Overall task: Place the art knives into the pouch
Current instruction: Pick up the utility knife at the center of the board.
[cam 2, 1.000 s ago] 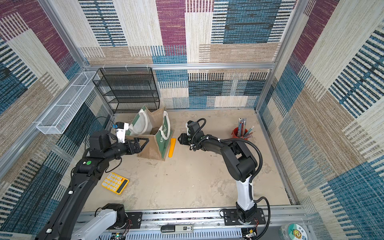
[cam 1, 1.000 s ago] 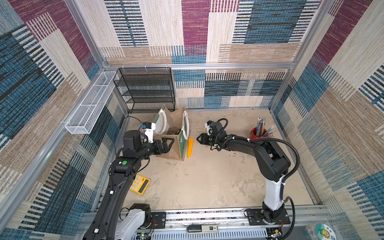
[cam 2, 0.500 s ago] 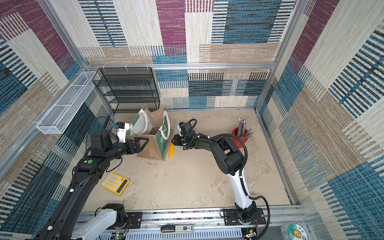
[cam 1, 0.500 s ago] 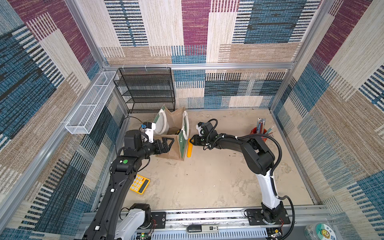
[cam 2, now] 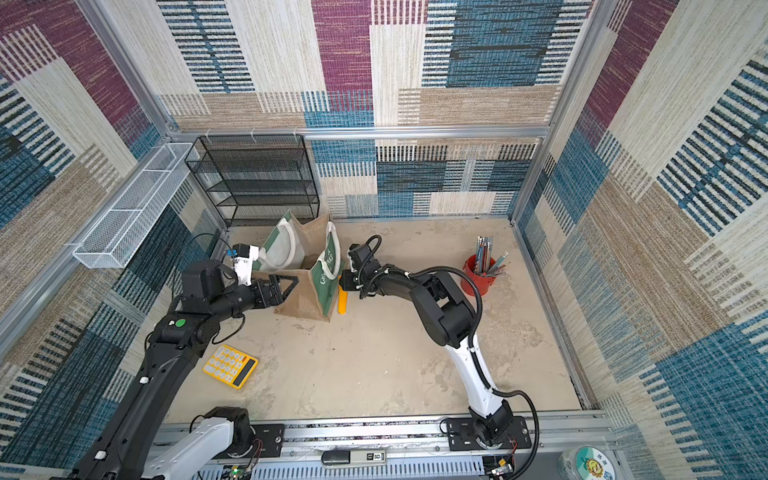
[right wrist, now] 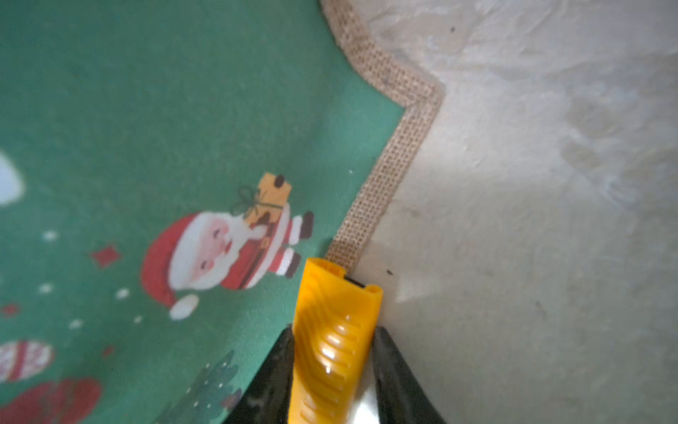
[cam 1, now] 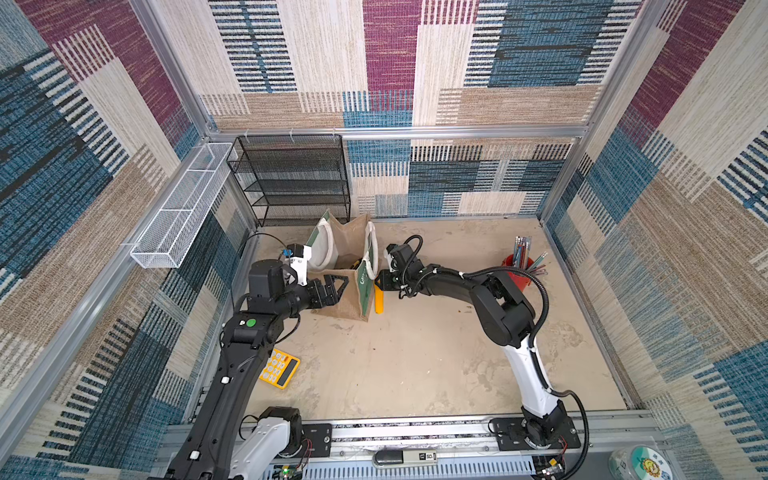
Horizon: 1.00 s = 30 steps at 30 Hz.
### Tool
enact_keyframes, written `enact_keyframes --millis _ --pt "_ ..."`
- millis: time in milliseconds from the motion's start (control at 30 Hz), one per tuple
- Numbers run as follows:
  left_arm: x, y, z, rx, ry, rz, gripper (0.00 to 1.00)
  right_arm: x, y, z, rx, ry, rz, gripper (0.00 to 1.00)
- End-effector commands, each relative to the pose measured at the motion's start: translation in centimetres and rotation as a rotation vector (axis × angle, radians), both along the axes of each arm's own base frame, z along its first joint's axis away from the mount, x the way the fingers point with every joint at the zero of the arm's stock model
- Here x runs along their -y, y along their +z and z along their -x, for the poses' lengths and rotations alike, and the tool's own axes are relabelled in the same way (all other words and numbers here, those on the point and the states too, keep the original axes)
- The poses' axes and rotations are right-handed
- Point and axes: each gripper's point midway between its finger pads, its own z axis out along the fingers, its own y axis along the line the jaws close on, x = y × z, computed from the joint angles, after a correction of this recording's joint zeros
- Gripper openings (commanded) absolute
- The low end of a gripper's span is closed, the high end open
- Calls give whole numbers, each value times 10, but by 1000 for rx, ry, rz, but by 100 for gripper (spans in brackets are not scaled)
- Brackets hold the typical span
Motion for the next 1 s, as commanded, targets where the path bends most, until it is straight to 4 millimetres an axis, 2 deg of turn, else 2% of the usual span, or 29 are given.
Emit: enact_keyframes --millis 0,233,367,600,767,967 --pt "-1 0 0 14 -7 -19 99 6 -21 9 -41 0 86 35" --pt "0 -1 -1 9 -9 -15 99 7 -26 14 -28 -4 131 38" --pt "0 -2 -1 7 -8 -14 98 9 -29 17 -36 -8 136 45" --pt "0 -2 -1 8 -10 -13 98 0 -24 23 -54 21 82 44" --pt "0 -2 0 8 -11 -15 99 15 -33 19 -41 -23 158 40" --pt "0 -2 -1 9 -11 -14 98 35 -36 14 -9 -83 262 40"
